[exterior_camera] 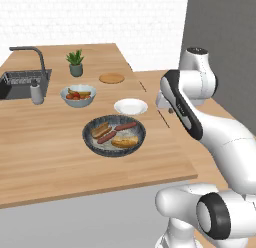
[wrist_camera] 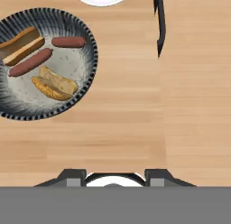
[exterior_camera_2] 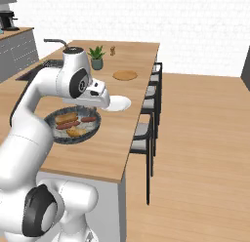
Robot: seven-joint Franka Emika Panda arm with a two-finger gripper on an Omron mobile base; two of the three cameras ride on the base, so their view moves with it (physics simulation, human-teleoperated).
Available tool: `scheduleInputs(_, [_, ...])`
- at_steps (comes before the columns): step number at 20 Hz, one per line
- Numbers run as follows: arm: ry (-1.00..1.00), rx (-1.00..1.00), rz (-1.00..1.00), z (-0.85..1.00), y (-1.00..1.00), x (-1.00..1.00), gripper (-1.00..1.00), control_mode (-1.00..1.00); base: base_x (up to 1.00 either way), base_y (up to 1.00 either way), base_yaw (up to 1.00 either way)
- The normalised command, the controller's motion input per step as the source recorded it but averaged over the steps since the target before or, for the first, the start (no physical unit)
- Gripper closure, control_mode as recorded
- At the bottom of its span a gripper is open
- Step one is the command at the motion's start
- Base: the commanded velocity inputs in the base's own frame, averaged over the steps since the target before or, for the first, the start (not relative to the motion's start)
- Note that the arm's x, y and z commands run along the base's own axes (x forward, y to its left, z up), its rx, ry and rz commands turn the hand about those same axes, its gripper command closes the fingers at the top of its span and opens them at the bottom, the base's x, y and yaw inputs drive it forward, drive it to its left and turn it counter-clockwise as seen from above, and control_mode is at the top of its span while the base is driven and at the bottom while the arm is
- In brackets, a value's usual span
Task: Place one bun and one sausage from the bowl on each plate.
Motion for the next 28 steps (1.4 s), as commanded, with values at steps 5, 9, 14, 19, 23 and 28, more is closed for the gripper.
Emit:
scheduleInputs(5, [0.02, -0.05, 0.09, -0.13, 0.59, -0.25, -1.0, -1.0, 0.0, 0.0, 0.0])
scheduleInputs(9, [0.08, -0.05, 0.36, -0.29, 0.97, 0.16, -1.0, -1.0, 0.0, 0.0, 0.0])
scheduleInputs(14, [0.06, -0.01, 0.3, -0.23, 0.54, 0.42, -1.0, -1.0, 0.0, 0.0, 0.0])
scheduleInputs(19, [0.01, -0.01, 0.08, -0.22, 0.16, 0.41, -1.0, -1.0, 0.0, 0.0, 0.0])
scheduleInputs(23, [0.0, -0.01, 0.02, -0.17, 0.17, 0.35, -1.0, -1.0, 0.0, 0.0, 0.0])
scheduleInputs(28, [0.0, -0.03, 0.02, -0.15, 0.25, 0.26, -1.0, -1.0, 0.0, 0.0, 0.0])
